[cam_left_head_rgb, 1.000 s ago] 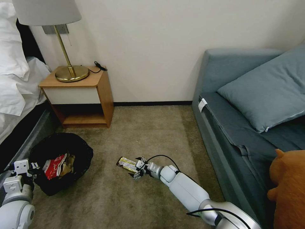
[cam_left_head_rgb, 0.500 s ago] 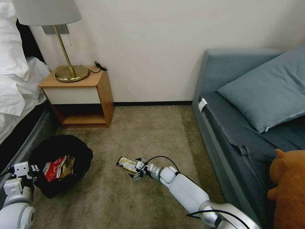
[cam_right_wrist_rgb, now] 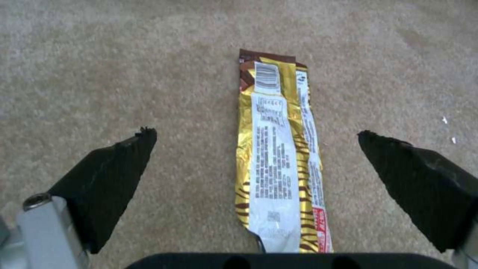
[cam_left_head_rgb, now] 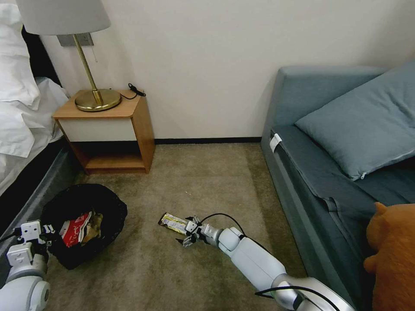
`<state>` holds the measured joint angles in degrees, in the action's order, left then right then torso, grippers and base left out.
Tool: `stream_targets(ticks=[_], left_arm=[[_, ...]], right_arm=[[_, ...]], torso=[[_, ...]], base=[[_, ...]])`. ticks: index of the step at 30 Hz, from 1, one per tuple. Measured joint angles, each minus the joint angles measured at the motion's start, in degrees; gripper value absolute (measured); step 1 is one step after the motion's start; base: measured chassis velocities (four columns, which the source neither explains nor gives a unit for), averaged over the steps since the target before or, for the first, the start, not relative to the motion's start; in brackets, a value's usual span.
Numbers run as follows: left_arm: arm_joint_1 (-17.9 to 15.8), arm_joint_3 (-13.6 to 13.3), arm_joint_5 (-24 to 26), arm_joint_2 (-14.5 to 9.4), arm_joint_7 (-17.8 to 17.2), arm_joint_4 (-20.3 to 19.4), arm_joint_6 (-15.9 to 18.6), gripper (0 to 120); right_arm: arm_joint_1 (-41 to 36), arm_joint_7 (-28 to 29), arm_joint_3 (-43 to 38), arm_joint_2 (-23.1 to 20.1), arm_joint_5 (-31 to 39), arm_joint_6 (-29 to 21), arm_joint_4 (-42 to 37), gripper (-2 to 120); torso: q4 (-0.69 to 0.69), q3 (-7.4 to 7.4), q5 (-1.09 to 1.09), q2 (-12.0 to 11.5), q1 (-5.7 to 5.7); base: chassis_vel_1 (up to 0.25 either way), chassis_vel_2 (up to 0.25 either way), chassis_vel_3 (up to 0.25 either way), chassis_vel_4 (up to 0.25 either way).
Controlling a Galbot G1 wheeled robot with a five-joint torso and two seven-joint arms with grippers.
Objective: Pick up the trash bin, then pick up the garbage on the floor and place it into the trash bin.
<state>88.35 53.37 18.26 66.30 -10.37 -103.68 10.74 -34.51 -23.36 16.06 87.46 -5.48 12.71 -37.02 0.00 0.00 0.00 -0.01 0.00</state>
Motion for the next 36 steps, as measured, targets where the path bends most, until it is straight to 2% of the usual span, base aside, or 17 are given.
stream_targets(ticks=[14, 36], left_arm=[[-0.6, -1.0, -1.0, 0.9, 0.0, 0.8, -0.2, 2], [-1.0, -1.0, -0.9, 1.1, -0.1, 1.5, -0.2, 2]], right_arm=[[-0.1, -0.4, -0.6, 0.1, -1.2, 0.5, 0.9, 100], [-1.1, -1.4, 0.9, 0.2, -1.3, 0.7, -0.1, 100]], torso=[[0.00, 0.00, 0.00, 0.0, 0.00], [0.00, 0.00, 0.00, 0.0, 0.00]], base=[[-0.018, 0.022, 0.025, -0.022], [-0.024, 0.029, 0.024, -0.025]])
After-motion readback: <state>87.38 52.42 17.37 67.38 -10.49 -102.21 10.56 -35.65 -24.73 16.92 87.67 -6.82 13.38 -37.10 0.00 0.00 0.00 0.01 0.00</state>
